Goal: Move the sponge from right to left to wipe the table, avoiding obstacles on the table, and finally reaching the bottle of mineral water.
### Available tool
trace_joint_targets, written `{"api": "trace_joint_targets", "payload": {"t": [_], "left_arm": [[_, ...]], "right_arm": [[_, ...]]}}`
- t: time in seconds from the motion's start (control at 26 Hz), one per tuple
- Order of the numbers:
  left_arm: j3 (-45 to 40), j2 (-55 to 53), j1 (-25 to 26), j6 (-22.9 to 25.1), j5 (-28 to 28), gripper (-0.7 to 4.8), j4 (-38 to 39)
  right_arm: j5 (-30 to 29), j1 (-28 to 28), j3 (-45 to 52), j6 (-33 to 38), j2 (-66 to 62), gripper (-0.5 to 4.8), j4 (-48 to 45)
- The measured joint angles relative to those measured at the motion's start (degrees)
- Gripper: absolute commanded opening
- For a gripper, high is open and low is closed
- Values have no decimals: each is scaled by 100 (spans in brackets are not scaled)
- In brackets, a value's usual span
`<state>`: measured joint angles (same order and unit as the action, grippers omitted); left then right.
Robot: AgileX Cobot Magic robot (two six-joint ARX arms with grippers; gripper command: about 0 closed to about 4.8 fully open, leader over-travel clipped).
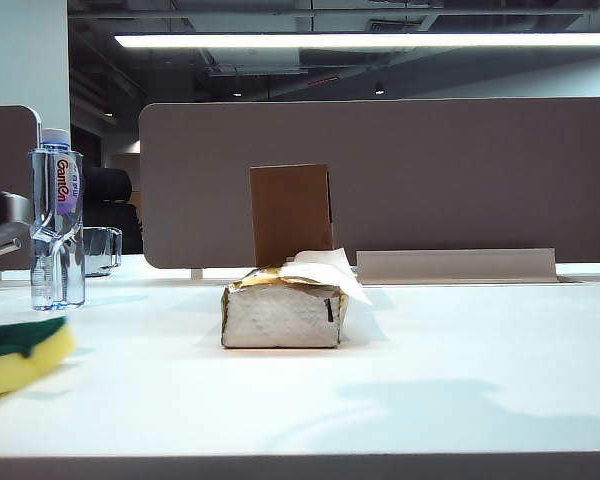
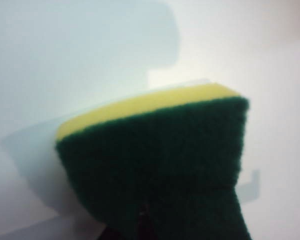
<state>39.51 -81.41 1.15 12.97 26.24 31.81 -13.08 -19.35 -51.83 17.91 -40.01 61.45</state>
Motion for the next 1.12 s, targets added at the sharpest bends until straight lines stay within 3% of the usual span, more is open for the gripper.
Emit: {"api": "trace_joint_targets", "payload": {"t": [0.19, 0.35, 0.73, 1.12], "left_arm": [[-11, 216, 479, 116, -164, -6, 162], [-11, 216, 575, 201, -166, -6, 232], [-9, 216, 651, 398, -190, -6, 426], [-15, 286, 1353, 415, 55, -6, 590]], "right_arm": [[-68, 0, 0, 0, 2, 207, 2], [-219, 0, 0, 0, 0, 207, 2], [-1266, 0, 0, 0, 2, 207, -4], [-1725, 0, 0, 0, 2, 207, -214]]}}
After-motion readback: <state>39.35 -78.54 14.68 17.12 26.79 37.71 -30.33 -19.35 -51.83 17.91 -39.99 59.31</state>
